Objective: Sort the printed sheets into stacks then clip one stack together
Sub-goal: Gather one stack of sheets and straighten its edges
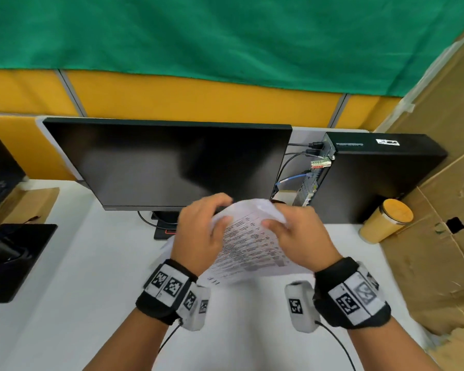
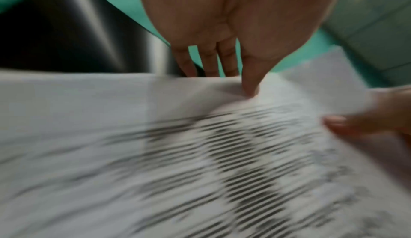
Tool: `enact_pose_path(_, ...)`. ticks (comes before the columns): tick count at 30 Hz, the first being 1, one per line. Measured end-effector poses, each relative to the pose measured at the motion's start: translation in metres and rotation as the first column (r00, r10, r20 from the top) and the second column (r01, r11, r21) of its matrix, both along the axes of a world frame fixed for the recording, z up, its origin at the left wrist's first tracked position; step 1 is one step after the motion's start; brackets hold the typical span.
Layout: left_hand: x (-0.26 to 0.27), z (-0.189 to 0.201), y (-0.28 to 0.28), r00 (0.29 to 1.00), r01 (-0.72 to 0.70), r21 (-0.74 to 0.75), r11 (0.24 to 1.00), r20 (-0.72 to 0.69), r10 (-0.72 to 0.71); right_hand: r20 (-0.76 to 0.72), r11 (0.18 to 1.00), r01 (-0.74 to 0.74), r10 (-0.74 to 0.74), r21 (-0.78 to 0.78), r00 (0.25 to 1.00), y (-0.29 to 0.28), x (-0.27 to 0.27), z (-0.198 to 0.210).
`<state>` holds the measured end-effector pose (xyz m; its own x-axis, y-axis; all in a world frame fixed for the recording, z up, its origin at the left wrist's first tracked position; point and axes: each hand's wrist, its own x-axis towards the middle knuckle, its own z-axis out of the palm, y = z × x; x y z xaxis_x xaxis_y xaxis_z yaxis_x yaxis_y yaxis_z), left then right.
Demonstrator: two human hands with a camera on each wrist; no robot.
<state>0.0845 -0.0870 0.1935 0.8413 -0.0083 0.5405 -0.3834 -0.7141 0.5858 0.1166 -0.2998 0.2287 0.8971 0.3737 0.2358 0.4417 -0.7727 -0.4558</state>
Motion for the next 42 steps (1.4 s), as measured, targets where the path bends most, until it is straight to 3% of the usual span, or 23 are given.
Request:
enact_pose_path(3,-0.008,-0.038,0.049,0.921,-0.362,0.073,0.929,-0.126,0.369,-0.27,0.91,0.148,-0.042,0.386,0.962,-0.034,-0.002,-0.006)
enact_pose_path(4,-0.011,-0.051,0.065,0.87,-0.441,0.019,0.897,-0.239,0.432,-0.367,0.865,0.192,-0.009,0.464,0.93,-0.043,-0.005,-0.008)
enact_pose_path(5,-0.013,-0.06,0.077,0.833,-0.473,-0.117,0.873,-0.381,0.4,-0.43,0.829,0.223,0.024,0.514,0.902,-0.05,-0.008,-0.011)
enact_pose_path(6,-0.014,-0.066,0.086,0.826,-0.454,-0.329,0.828,-0.503,0.254,-0.468,0.804,0.248,0.042,0.541,0.883,-0.055,-0.009,-0.016)
enact_pose_path(7,-0.014,-0.071,0.092,0.845,-0.387,-0.576,0.72,-0.534,0.027,-0.494,0.785,0.276,0.045,0.555,0.868,-0.057,-0.01,-0.023)
enact_pose_path(8,-0.014,-0.074,0.096,0.851,-0.315,-0.763,0.565,-0.49,-0.188,-0.516,0.771,0.299,0.045,0.562,0.855,-0.058,-0.01,-0.029)
enact_pose_path(9,-0.011,-0.077,0.098,0.83,-0.283,-0.843,0.457,-0.454,-0.324,-0.534,0.761,0.319,0.043,0.565,0.844,-0.057,-0.01,-0.036)
enact_pose_path(10,-0.01,-0.077,0.097,0.804,-0.258,-0.87,0.42,-0.434,-0.406,-0.548,0.752,0.339,0.035,0.565,0.836,-0.056,-0.009,-0.043)
enact_pose_path(12,-0.01,-0.072,0.09,0.799,-0.214,-0.867,0.449,-0.42,-0.43,-0.562,0.724,0.381,0.011,0.575,0.827,-0.055,-0.008,-0.056)
enact_pose_path(16,-0.015,-0.071,0.079,0.86,-0.208,-0.811,0.548,-0.418,-0.292,-0.578,0.626,0.458,-0.014,0.631,0.816,-0.053,-0.01,-0.082)
enact_pose_path(18,-0.021,-0.087,0.079,0.861,-0.234,-0.797,0.557,-0.436,-0.262,-0.599,0.594,0.492,-0.023,0.636,0.801,-0.05,-0.015,-0.101)
enact_pose_path(22,-0.027,-0.121,0.072,0.82,-0.351,-0.665,0.659,-0.558,-0.126,-0.615,0.584,0.528,-0.061,0.617,0.786,-0.046,-0.026,-0.14)
enact_pose_path(27,-0.028,-0.126,0.066,0.806,-0.42,-0.63,0.654,-0.59,-0.051,-0.663,0.531,0.614,-0.124,0.585,0.738,-0.044,-0.03,-0.151)
enact_pose_path(33,-0.031,-0.12,0.067,0.845,-0.343,-0.64,0.687,-0.53,-0.072,-0.596,0.533,0.565,-0.133,0.63,0.792,-0.043,-0.035,-0.145)
enact_pose_path(38,-0.029,-0.11,0.062,0.891,-0.323,-0.744,0.585,-0.447,-0.075,-0.527,0.426,0.545,-0.171,0.722,0.833,-0.029,-0.037,-0.13)
enact_pose_path(42,-0.022,-0.104,0.054,0.894,-0.391,-0.746,0.54,-0.446,0.031,-0.563,0.357,0.623,-0.266,0.696,0.782,-0.018,-0.034,-0.123)
